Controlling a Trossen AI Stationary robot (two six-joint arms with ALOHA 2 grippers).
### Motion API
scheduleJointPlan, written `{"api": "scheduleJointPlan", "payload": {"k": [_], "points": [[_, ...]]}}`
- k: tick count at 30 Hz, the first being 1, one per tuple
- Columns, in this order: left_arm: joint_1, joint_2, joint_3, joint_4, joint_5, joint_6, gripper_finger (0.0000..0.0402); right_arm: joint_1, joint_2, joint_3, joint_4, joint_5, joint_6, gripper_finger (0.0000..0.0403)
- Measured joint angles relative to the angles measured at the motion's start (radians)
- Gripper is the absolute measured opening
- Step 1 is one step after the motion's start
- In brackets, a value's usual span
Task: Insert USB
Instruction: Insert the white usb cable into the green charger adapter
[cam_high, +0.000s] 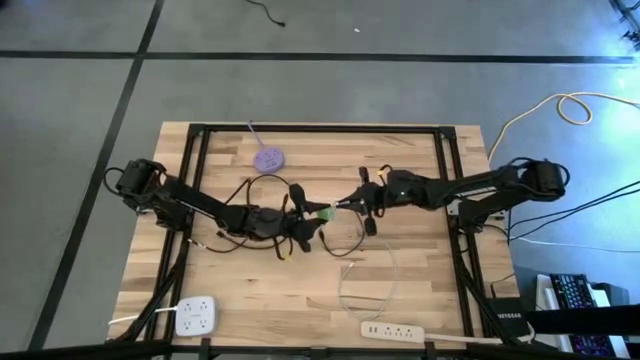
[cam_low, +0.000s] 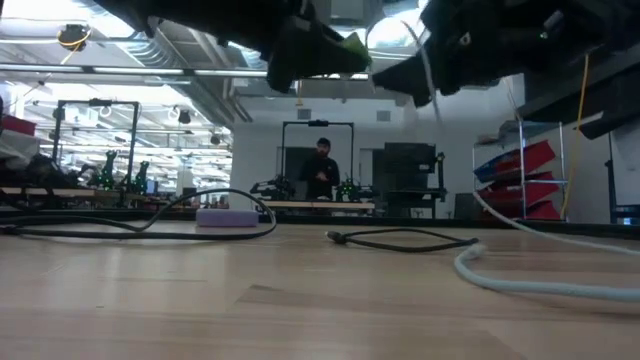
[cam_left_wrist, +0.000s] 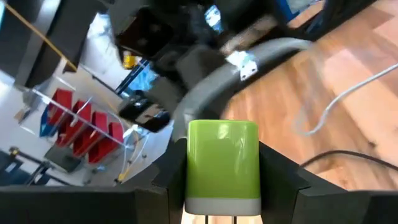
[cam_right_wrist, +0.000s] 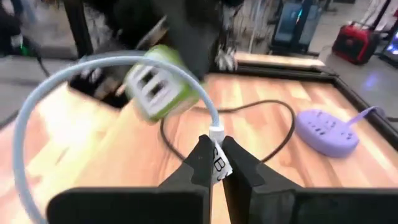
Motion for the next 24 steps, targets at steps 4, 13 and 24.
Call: {"api": "scheduleJointPlan", "payload": {"k": [4, 13, 24], "points": [[0.001, 0.000, 0.000, -0.111, -0.096, -0.011, 0.0124, -0.001, -0.020, 0.011, -0.019, -0.017, -0.006, 0.0000], [0.009, 0.000, 0.000, -0.294, -0.118, -0.175, 0.0124, -0.016, -0.028, 0.054, -0.477, 0.244, 0.037, 0.0000], [0.012, 0.000, 0.000, -0.326, -0.114, -0.227, 0.0124, -0.069, 0.074, 0.285, -1.221, 0.279, 0.269, 0.0000]]}}
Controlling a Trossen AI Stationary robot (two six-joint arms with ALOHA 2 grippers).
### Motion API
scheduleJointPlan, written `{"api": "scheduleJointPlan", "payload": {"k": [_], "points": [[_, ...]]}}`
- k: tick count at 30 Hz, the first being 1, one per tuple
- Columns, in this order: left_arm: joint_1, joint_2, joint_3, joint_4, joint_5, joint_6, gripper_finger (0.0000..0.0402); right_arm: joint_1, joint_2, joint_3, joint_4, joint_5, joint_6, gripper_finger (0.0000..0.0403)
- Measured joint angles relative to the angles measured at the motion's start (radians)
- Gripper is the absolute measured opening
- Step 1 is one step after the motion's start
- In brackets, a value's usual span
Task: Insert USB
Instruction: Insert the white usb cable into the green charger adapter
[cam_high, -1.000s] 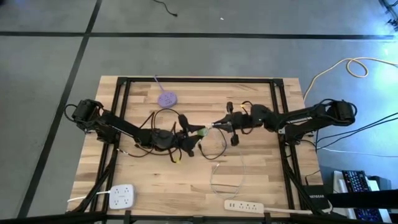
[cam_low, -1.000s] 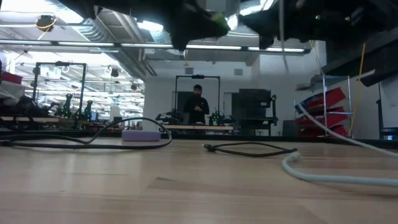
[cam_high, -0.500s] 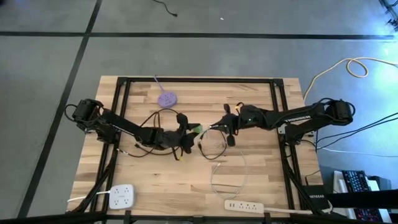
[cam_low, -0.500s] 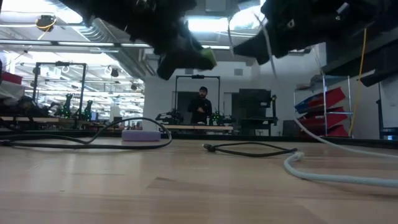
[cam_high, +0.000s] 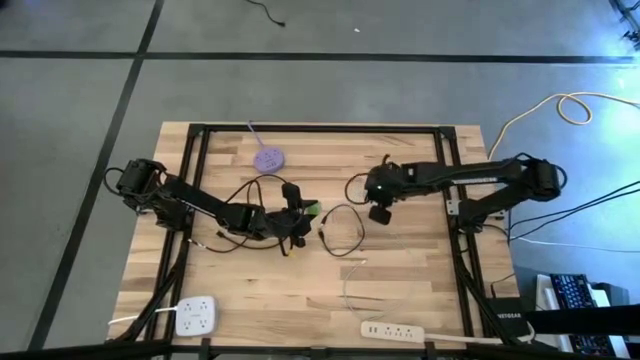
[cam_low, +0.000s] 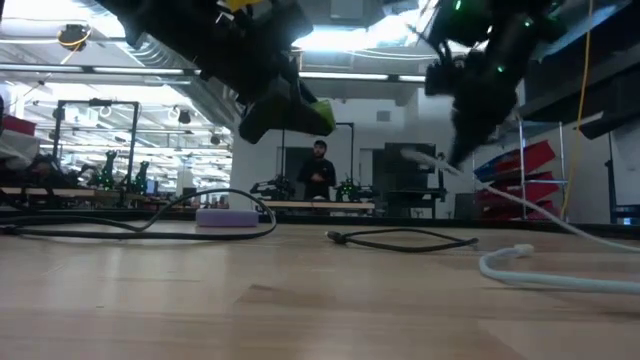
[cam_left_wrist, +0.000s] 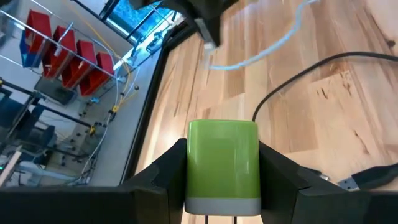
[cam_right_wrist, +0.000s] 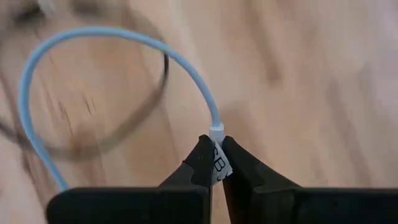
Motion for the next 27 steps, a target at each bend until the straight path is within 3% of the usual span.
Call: {"api": "scheduleJointPlan", "payload": {"k": [9, 15, 27], "points": [[0.000, 0.000, 0.000, -0.008, 0.000, 0.011, 0.0124, 0.002, 0.225, 0.002, -0.031, -0.043, -0.024, 0.0000], [0.000, 0.000, 0.000, -0.025, 0.000, 0.001, 0.0124, 0.002, 0.236, 0.009, 0.010, -0.082, -0.095, 0.0009], [0.000, 0.000, 0.000, -0.028, 0.000, -0.001, 0.0124, 0.002, 0.239, 0.006, 0.011, -0.079, -0.129, 0.0079]]}}
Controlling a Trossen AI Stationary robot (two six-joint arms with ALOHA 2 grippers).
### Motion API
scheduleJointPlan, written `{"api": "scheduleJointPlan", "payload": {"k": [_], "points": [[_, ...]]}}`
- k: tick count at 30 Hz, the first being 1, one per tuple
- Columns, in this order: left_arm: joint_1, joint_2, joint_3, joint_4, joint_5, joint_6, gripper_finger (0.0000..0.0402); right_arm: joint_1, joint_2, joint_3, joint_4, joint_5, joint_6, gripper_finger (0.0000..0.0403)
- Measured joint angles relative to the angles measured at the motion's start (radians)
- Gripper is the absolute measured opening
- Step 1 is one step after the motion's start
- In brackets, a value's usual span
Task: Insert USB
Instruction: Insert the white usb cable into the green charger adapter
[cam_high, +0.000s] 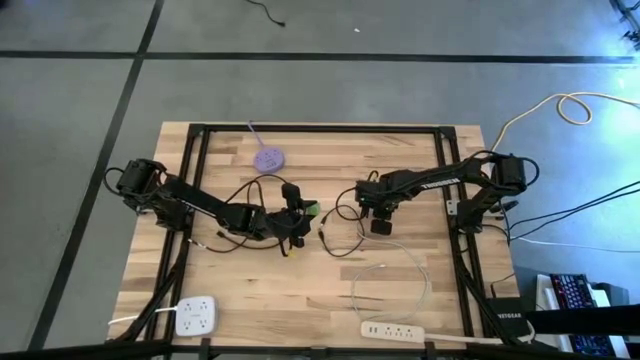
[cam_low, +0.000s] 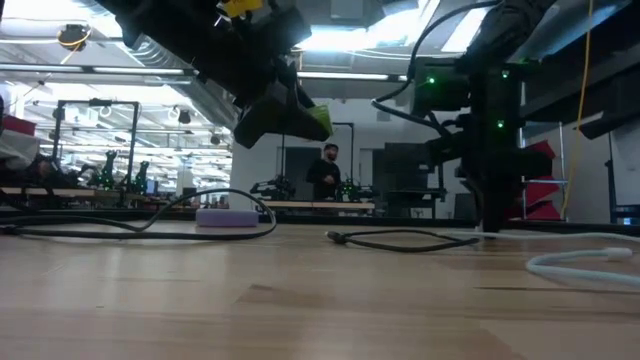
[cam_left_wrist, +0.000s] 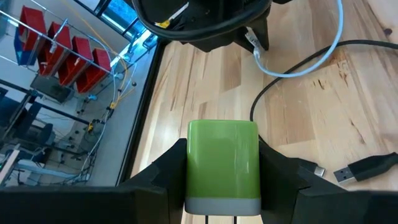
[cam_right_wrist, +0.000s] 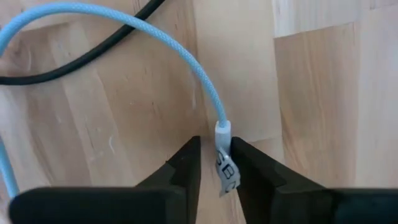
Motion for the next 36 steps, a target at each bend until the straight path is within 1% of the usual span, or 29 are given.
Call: {"api": "scheduleJointPlan", "payload": {"k": [8, 12, 17, 24, 27, 36], "points": [[0.000, 0.000, 0.000, 0.001, 0.000, 0.000, 0.0124, 0.000, 0.000, 0.033, 0.012, 0.001, -0.060, 0.0103], [0.000, 0.000, 0.000, 0.001, 0.010, -0.004, 0.0124, 0.000, 0.000, 0.035, 0.015, 0.001, -0.086, 0.0103], [0.000, 0.000, 0.000, -0.001, 0.027, -0.005, 0.0124, 0.000, 0.000, 0.033, 0.005, 0.045, -0.089, 0.0103], [0.000, 0.000, 0.000, -0.021, 0.027, -0.016, 0.0124, 0.000, 0.000, 0.032, 0.011, 0.042, -0.090, 0.0103], [0.000, 0.000, 0.000, -0.023, 0.027, -0.018, 0.0124, -0.001, 0.001, 0.032, 0.007, 0.020, -0.094, 0.0103], [0.000, 0.000, 0.000, -0.022, 0.027, -0.017, 0.0124, -0.001, 0.044, 0.033, 0.026, 0.008, -0.114, 0.0103]]}}
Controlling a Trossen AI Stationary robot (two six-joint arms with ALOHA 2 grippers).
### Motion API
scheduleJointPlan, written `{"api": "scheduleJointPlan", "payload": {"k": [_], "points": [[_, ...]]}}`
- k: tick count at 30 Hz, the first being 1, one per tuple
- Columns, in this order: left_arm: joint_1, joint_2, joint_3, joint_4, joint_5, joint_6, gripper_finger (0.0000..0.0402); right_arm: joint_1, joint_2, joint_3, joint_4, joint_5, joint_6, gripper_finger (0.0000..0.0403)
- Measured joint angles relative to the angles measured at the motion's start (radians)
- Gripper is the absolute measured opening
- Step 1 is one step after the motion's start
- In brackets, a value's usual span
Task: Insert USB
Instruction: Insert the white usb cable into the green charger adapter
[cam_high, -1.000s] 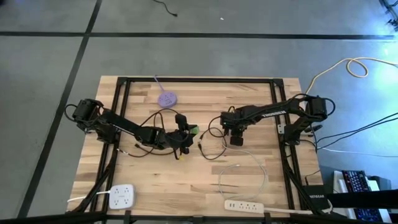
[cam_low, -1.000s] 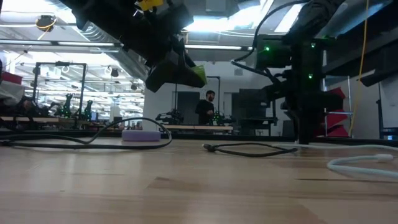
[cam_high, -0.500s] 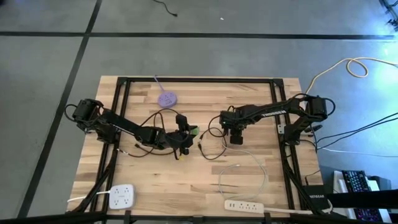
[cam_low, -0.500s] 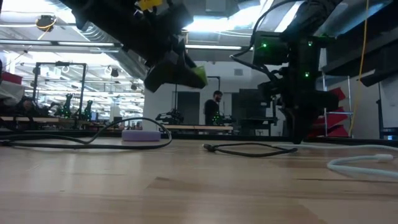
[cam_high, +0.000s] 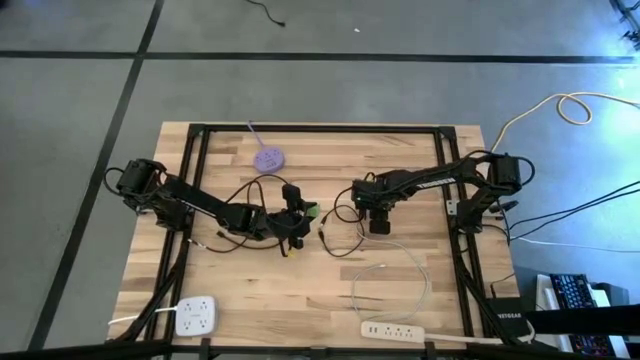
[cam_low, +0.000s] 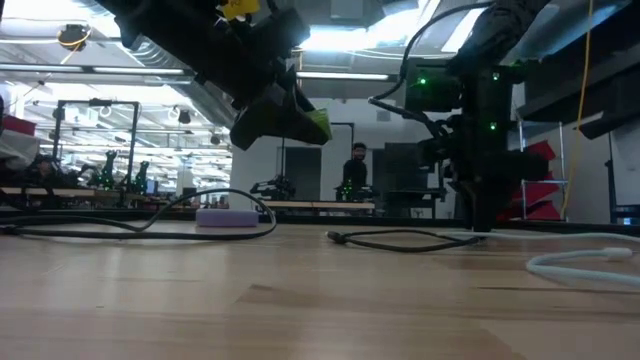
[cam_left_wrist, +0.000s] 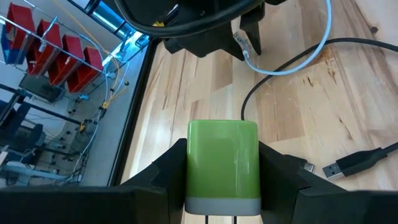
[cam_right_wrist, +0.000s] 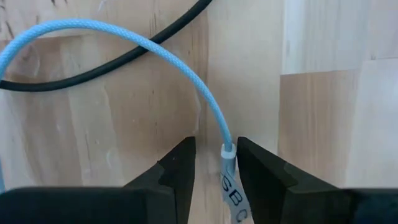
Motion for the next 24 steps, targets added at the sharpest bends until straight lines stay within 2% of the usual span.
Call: {"api": "scheduleJointPlan", "payload": {"k": [8, 18, 24], "points": [[0.001, 0.000, 0.000, 0.000, 0.000, 0.005, 0.0124, 0.000, 0.000, 0.000, -0.003, 0.019, -0.014, 0.0100], [0.001, 0.000, 0.000, 0.000, 0.000, 0.001, 0.0124, -0.001, 0.002, 0.000, -0.033, 0.029, -0.023, 0.0029], [0.001, 0.000, 0.000, 0.000, 0.000, 0.001, 0.0124, 0.000, 0.002, 0.001, -0.053, 0.043, -0.049, 0.0006]]}}
